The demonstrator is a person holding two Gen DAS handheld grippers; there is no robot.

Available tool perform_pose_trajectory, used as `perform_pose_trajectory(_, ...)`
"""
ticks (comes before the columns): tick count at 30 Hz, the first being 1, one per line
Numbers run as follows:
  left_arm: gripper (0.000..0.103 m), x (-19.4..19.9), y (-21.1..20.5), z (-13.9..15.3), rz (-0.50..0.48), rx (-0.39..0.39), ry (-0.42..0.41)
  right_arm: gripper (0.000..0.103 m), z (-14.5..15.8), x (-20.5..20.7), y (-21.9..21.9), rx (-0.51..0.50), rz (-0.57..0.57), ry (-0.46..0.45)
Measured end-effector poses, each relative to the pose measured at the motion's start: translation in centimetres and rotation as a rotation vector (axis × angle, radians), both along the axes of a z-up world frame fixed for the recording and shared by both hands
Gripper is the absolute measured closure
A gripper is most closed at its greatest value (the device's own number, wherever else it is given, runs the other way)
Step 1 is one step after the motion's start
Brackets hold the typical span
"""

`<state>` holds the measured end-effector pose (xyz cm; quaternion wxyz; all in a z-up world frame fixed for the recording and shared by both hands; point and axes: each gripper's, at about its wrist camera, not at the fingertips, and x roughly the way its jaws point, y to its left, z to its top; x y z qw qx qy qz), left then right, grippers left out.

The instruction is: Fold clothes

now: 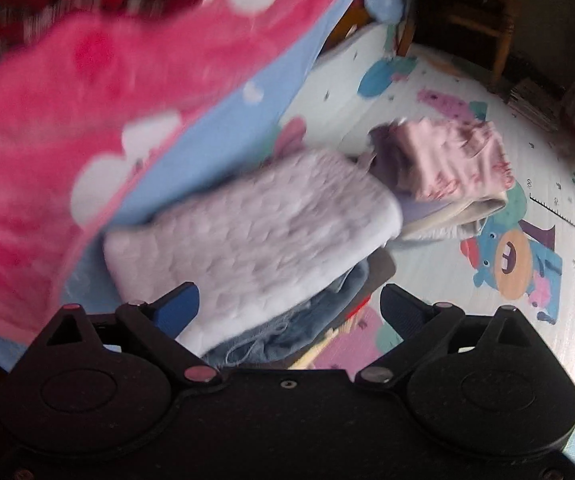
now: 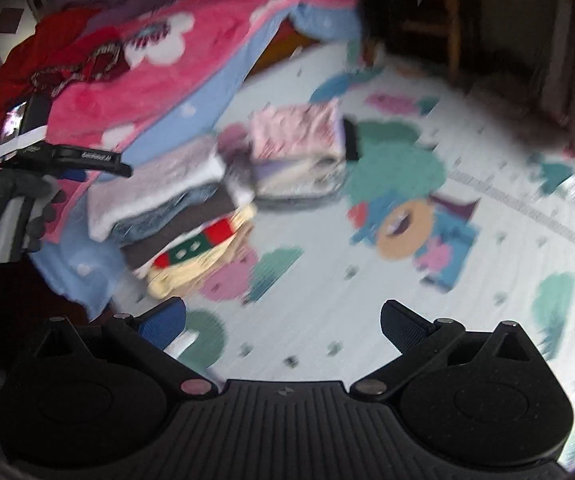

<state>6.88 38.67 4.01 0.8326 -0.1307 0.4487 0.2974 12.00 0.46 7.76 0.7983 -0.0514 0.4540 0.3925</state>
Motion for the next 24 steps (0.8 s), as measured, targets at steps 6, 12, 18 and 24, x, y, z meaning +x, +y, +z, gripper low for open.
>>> perform_pose_trajectory(6, 0.016, -1.1, 3.5, -1.8, 0.050, -0.026, 0.009, 0.000, -2.2, -0.6, 5.1, -0.055, 0.042, 0.066)
perform_pose_trajectory(12, 0.031, -2.4, 7.1, -6.1, 0.112, -0.146, 0.075, 0.000, -3.3, -0.5, 7.6, -0.083, 0.068, 0.063)
perform_pose_trajectory(18, 0.058, -2.0, 7.5, -7.7, 0.140, -0.150, 0.130, 0.000, -5.7, 1.1, 7.0, -0.160, 0.013, 0.066)
perform_pose_trajectory(24, 0.078, -2.1, 6.6, -3.8, 0.145, -0.099, 0.009, 0.000, -6.6, 2.6, 4.4, -0.197, -0.064, 0.058)
